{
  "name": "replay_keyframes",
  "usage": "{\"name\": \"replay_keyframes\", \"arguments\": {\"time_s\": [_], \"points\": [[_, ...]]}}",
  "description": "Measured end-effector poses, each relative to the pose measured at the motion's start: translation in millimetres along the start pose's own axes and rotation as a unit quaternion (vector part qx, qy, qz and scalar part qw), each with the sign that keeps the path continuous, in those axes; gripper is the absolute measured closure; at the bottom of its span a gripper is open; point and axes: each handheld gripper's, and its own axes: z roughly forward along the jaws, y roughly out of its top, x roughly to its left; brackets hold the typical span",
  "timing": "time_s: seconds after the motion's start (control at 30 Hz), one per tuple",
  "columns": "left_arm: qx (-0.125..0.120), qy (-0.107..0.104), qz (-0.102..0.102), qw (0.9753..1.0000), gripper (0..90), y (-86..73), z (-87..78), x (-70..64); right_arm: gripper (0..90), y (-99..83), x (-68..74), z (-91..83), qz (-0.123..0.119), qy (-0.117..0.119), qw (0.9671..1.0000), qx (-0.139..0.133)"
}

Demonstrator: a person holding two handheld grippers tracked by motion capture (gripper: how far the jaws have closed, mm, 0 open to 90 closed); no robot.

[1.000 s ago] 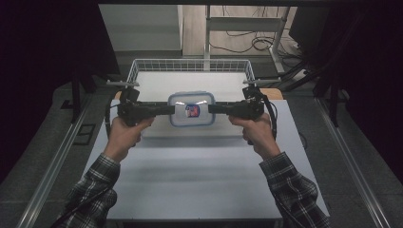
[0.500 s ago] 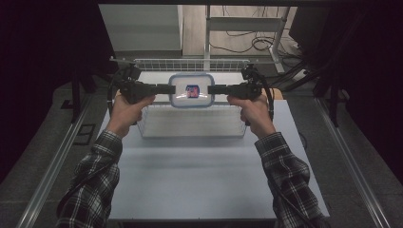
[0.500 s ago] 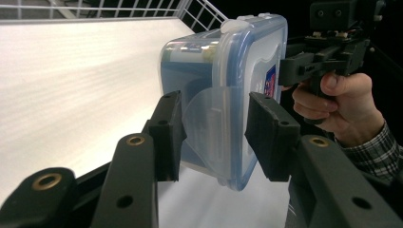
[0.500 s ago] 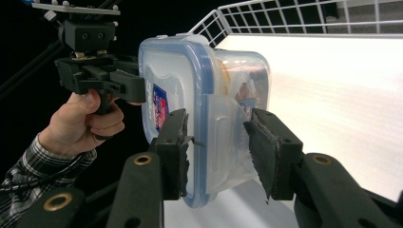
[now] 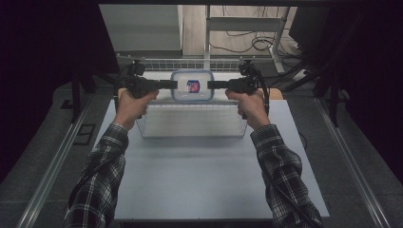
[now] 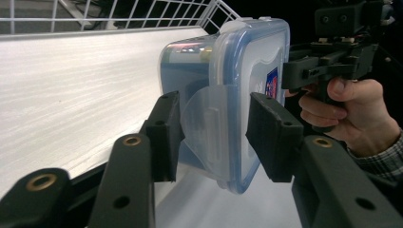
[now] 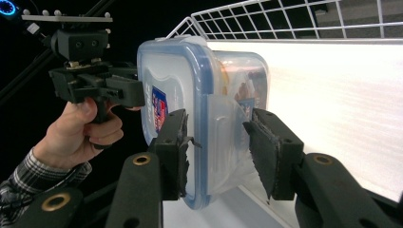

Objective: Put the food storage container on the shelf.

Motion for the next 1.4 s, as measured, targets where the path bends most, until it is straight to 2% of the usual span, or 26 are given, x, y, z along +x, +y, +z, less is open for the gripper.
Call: {"name": "replay_keyframes", "arguments": {"time_s": [0.03,0.07,0.17,0.3,0.33,0.4,0.5,0.53,0.67,0.7,0.77,0.8,0.83,0.9,0.93,1.03,1.23,1.4], "points": [[-0.002,0.007,0.007,0.9999,51.8,-0.7,1.6,-1.0,56.9,0.1,0.1,1.3,-0.002,-0.005,1.0000,0.000],[-0.006,0.011,0.005,0.9999,50.8,-0.8,2.1,-0.9,56.8,0.2,0.0,2.4,-0.002,-0.007,1.0000,-0.002],[-0.013,0.012,-0.005,0.9998,50.8,-0.7,2.5,1.5,56.6,1.3,-0.2,4.0,0.002,-0.012,0.9999,-0.003],[-0.013,0.014,-0.002,0.9998,50.9,0.3,3.2,1.2,55.6,1.8,-1.9,5.4,0.005,-0.018,0.9998,-0.005],[-0.009,0.015,-0.002,0.9999,51.1,0.9,4.4,1.4,59.1,2.5,-3.0,4.9,0.007,-0.030,0.9995,-0.011],[-0.007,0.014,-0.003,0.9999,51.2,0.9,5.8,1.4,58.9,2.8,-3.2,4.8,0.009,-0.029,0.9995,-0.012],[-0.008,0.019,-0.004,0.9998,50.2,1.5,8.4,2.0,58.8,4.1,-1.6,7.1,0.004,-0.051,0.9986,-0.013],[-0.007,0.022,-0.003,0.9997,50.1,1.8,8.3,2.3,59.2,4.8,-0.9,7.7,0.002,-0.059,0.9982,-0.013],[-0.015,0.060,0.003,0.9981,47.5,4.5,9.2,0.0,60.6,4.6,2.0,11.4,-0.013,-0.090,0.9958,0.001],[-0.017,0.079,0.005,0.9967,46.8,6.0,8.1,0.8,62.5,3.7,1.4,12.2,-0.009,-0.092,0.9957,-0.006],[-0.020,0.085,0.001,0.9962,47.2,6.7,8.0,1.1,62.3,3.5,0.9,12.0,-0.006,-0.089,0.9960,-0.010],[-0.016,0.096,0.007,0.9952,47.5,7.8,8.7,0.9,62.4,4.2,1.3,11.7,-0.004,-0.089,0.9959,-0.016],[-0.016,0.096,0.007,0.9952,47.5,7.8,8.7,0.9,62.4,4.2,1.3,11.7,-0.004,-0.089,0.9959,-0.016],[-0.017,0.108,0.009,0.9940,47.5,9.4,10.1,0.0,62.8,5.9,3.4,11.1,-0.012,-0.098,0.9951,-0.014],[-0.019,0.121,0.013,0.9924,47.5,11.2,12.3,-1.7,62.6,6.2,4.5,11.3,-0.015,-0.101,0.9947,-0.013],[-0.018,0.122,0.017,0.9922,49.2,12.5,14.6,-3.4,61.4,5.9,5.8,12.4,-0.020,-0.107,0.9939,-0.015],[-0.019,0.143,0.031,0.9891,48.6,13.4,15.8,-7.3,61.2,4.0,6.2,12.2,-0.014,-0.108,0.9939,-0.019],[-0.024,0.142,0.028,0.9892,47.8,12.0,15.8,-6.6,61.0,1.9,11.5,9.3,-0.015,-0.110,0.9937,-0.015]]}}
